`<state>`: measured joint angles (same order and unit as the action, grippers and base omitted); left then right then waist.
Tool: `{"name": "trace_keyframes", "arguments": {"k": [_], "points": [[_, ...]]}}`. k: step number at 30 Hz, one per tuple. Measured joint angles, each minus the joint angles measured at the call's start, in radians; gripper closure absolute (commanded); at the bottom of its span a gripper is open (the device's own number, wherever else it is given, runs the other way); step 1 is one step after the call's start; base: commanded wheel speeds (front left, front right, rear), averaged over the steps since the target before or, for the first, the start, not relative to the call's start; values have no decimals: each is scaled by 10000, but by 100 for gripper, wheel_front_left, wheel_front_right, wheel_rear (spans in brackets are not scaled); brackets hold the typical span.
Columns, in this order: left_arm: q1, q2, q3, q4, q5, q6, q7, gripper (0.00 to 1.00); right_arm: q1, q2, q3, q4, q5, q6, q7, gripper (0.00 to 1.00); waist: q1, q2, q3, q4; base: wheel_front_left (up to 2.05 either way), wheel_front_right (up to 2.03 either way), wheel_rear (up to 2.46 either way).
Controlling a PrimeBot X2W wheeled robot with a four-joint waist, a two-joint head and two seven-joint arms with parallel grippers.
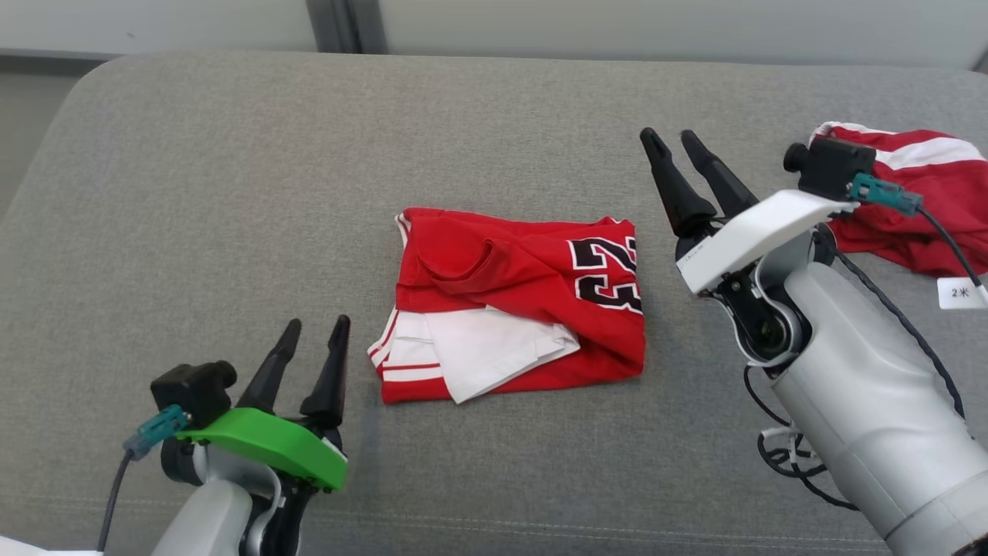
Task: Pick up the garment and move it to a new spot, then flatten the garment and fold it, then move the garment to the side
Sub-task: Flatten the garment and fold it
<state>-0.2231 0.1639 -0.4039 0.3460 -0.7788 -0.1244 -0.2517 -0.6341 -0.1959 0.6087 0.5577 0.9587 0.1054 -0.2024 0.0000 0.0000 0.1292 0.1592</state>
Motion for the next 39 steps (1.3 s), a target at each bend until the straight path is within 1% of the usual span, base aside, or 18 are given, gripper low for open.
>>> {"name": "trace_keyframes", "arguments": {"k": [4, 8, 12, 14, 18, 25, 32, 34, 39], "points": [[-2, -50, -585, -291, 23, 0, 8, 0, 604, -105, -151, -23, 48, -2, -130, 0, 0, 0, -108, -370, 0, 0, 0], [-45, -65, -1195, -573, 107, 0, 244, 0, 1171, -244, -320, -42, 121, -25, -188, 0, 0, 0, -180, -722, 0, 0, 0], [-493, -23, -1578, -660, 408, 0, 451, 0, 1508, -228, -420, -219, 194, -27, -265, 0, 0, 0, -180, -1041, 0, 0, 0], [-854, 73, -1649, -671, 608, 0, 527, 0, 1620, -201, -451, -330, 199, -27, -276, 0, 0, 0, -156, -1191, 0, 0, 0], [-1365, 199, -1647, -539, 656, 0, 736, 0, 1726, -184, -454, -539, 190, -27, -343, 0, 0, 0, -60, -1475, 0, 0, 0], [-1856, 458, -1871, 203, 798, 0, 1181, 0, 1726, -88, -458, -949, 96, -27, -362, 0, 0, 0, 179, -1968, 0, 0, 0], [-2314, 445, -2155, 734, 798, 0, 1438, 0, 1775, -73, -587, -1210, 81, -29, -435, 0, 0, 0, 416, -2371, 0, 0, 0], [-2431, 433, -2197, 861, 798, 0, 1465, 0, 1848, -75, -625, -1279, 79, -98, -435, 0, 0, 0, 480, -2440, 0, 0, 0], [-2730, 435, -2155, 1342, 798, -2, 1467, 0, 1971, -105, -732, -1367, -6, -117, -435, 0, 0, 0, 566, -2522, 0, 0, 0]]}}
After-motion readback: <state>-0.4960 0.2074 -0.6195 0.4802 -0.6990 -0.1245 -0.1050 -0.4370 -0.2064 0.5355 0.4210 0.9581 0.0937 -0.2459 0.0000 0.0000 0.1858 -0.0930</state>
